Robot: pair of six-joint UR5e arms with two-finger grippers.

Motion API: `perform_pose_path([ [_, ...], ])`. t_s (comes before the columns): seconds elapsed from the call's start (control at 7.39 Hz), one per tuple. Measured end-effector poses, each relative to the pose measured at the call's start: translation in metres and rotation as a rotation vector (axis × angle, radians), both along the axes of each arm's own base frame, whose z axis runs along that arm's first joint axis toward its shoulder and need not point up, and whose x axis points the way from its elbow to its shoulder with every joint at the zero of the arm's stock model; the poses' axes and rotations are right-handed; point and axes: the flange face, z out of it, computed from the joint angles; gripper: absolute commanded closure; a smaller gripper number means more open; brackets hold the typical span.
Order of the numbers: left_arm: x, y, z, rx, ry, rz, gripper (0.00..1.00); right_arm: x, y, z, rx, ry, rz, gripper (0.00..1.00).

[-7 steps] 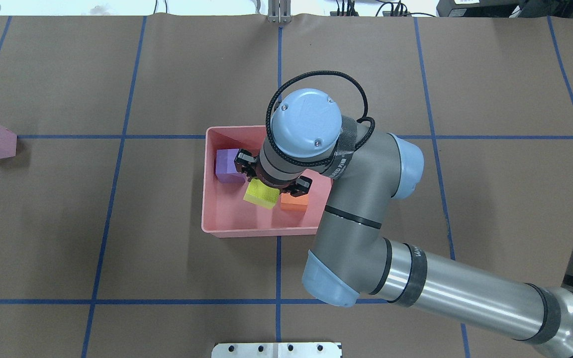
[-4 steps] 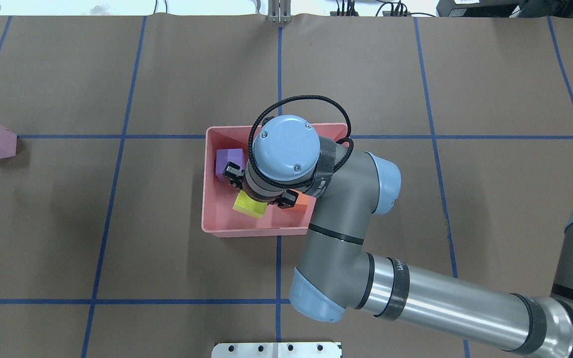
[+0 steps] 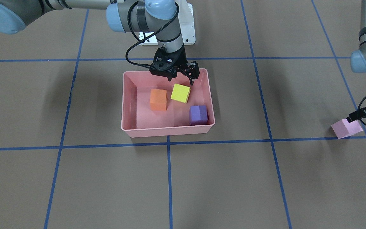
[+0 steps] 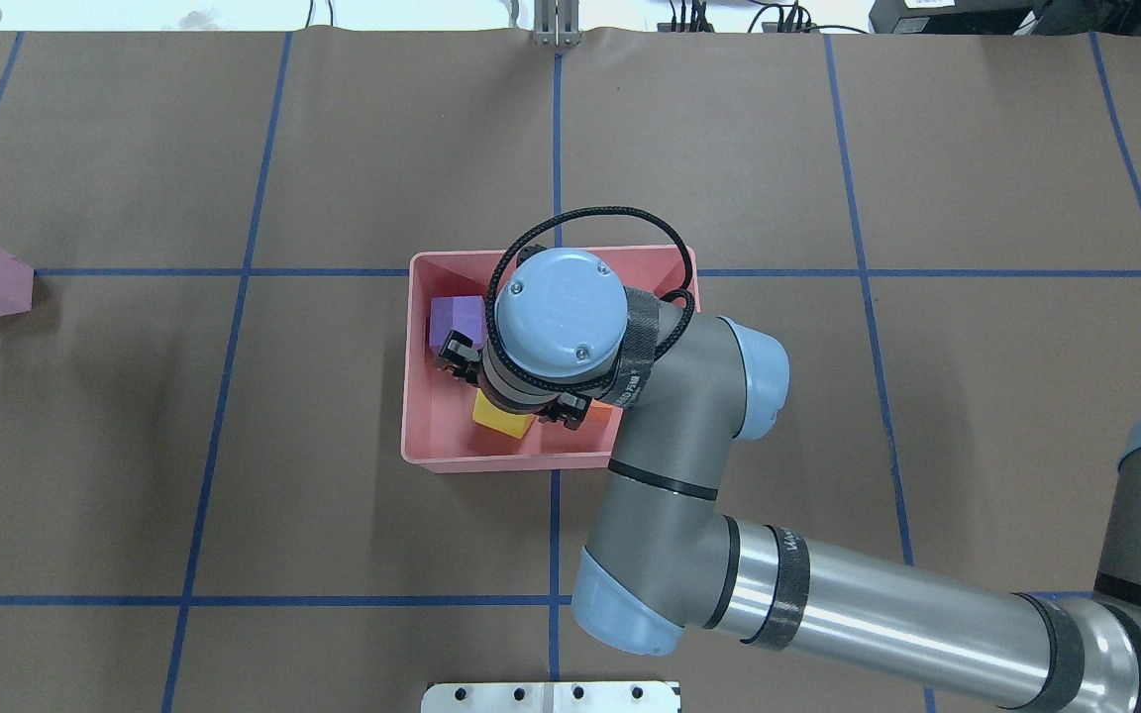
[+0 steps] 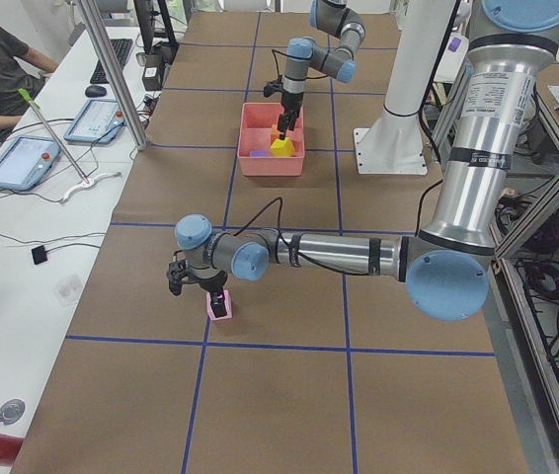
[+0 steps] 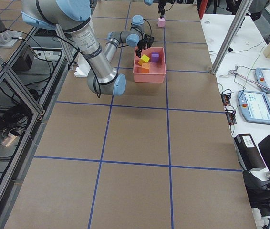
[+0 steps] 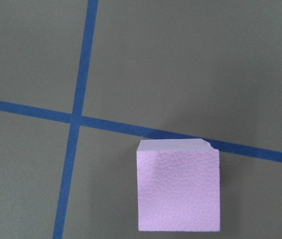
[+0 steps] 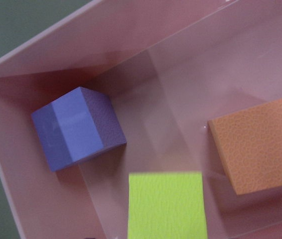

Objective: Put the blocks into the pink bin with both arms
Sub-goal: 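Lower the yellow cube into the bin while the left gripper reaches the light pink cube, then open and withdraw the right gripper while the left grasps the light pink cube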

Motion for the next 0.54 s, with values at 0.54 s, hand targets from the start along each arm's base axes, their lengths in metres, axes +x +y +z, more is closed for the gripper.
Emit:
perform_pose_path([
  [0.54,0.034,-0.004,0.015,-0.017,0.02,-0.036,0.01,0.06,-0.021,0.019,0.014,-0.018,0.057,0.0],
])
